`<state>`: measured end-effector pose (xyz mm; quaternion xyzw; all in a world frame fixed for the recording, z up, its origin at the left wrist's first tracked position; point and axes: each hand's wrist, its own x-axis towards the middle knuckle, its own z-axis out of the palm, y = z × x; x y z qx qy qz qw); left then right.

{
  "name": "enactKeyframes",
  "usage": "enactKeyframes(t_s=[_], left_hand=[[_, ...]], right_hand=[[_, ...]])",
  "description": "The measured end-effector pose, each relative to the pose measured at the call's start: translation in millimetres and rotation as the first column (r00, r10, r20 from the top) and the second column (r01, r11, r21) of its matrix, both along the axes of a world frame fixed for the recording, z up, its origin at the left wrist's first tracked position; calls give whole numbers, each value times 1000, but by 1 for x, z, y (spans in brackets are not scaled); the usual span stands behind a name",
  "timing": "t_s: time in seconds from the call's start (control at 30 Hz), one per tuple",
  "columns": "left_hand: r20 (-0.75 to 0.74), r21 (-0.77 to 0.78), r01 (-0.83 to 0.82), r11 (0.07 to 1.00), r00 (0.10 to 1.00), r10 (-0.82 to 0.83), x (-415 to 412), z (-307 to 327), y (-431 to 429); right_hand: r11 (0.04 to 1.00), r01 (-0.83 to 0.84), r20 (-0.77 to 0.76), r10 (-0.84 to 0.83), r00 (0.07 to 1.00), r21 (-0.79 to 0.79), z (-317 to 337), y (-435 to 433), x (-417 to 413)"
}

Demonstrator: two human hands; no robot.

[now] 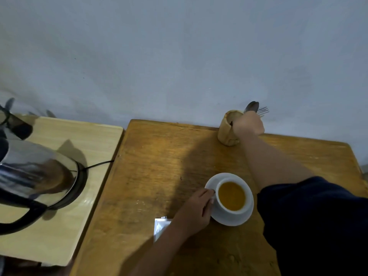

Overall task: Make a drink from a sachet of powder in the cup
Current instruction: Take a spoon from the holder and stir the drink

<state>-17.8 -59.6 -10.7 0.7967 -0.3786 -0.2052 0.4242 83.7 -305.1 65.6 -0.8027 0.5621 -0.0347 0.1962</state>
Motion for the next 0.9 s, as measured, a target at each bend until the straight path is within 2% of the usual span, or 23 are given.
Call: enactKeyframes(t_s=[0.2,0.3,0.4,0.5,0.6,0.73,0.9], left_hand=[[14,2,3,1000,1000,-3,0,0,0],[18,-3,-2,1000,1000,2,-1,-2,0],[15,-6,-4,1000,1000,4,-2,-3,0],[18,1,1,1000,1000,-1,0,-5,-1],[29,17,11,1000,1000,-11,-4,1,-2],[64,69,-28,997,998,24,-1,-3,1],[5,140,-54,989,999,54,-7,14,-4]], right_hand=[[996,94,108,-94,990,3,-8,3,0],[984,169,188,-176,966,55,-11,3,-1],[971,190,282,-225,933,146,-11,8,-7],[971,180,384,-228,894,157,-10,12,-13],[991,123,475,-136,869,59,1,14,-27],[994,-43,514,88,853,-99,20,15,-33],[912,-287,447,396,802,-293,74,-2,-56]])
